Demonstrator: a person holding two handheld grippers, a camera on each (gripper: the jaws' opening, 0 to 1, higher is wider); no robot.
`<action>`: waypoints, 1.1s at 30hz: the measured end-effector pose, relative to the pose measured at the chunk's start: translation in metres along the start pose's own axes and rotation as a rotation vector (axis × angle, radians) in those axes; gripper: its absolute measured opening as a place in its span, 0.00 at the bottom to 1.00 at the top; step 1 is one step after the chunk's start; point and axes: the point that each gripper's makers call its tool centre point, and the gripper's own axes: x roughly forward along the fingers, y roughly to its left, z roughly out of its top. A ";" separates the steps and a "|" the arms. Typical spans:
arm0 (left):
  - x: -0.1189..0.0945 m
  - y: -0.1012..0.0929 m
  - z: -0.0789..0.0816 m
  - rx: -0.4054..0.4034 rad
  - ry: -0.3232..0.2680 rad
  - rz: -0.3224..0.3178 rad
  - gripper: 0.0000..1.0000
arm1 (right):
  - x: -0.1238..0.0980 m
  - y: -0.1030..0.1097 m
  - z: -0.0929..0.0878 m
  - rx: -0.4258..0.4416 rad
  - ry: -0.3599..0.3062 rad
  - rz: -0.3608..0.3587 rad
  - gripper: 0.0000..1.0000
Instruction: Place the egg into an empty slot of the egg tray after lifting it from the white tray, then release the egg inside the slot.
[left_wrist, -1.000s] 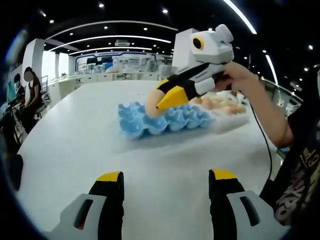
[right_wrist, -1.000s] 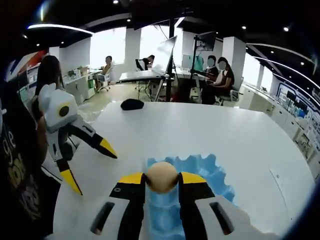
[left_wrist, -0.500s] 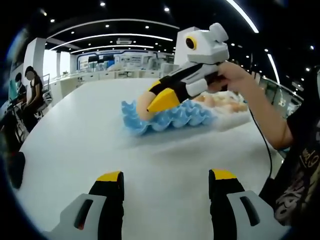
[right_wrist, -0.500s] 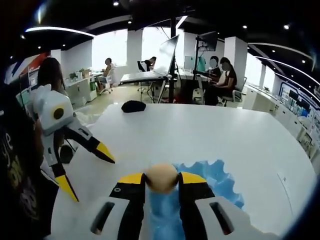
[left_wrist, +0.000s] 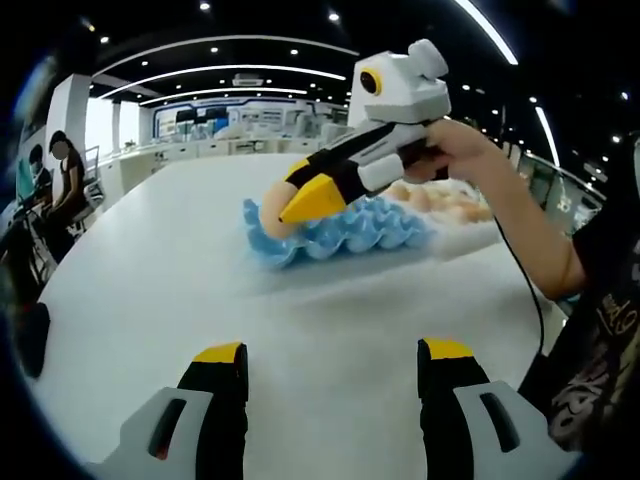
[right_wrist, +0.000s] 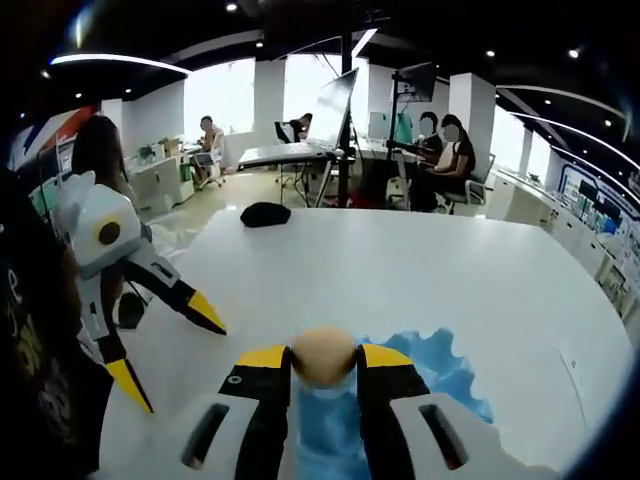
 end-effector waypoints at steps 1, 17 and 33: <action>0.000 0.000 0.000 0.000 0.000 0.001 0.70 | 0.001 0.000 0.000 0.000 0.000 -0.001 0.27; -0.001 0.002 0.005 0.012 0.000 0.001 0.70 | 0.010 -0.016 -0.008 0.017 0.022 0.003 0.27; -0.001 0.002 0.004 0.014 0.007 0.000 0.70 | 0.015 -0.020 -0.013 0.011 0.047 -0.014 0.27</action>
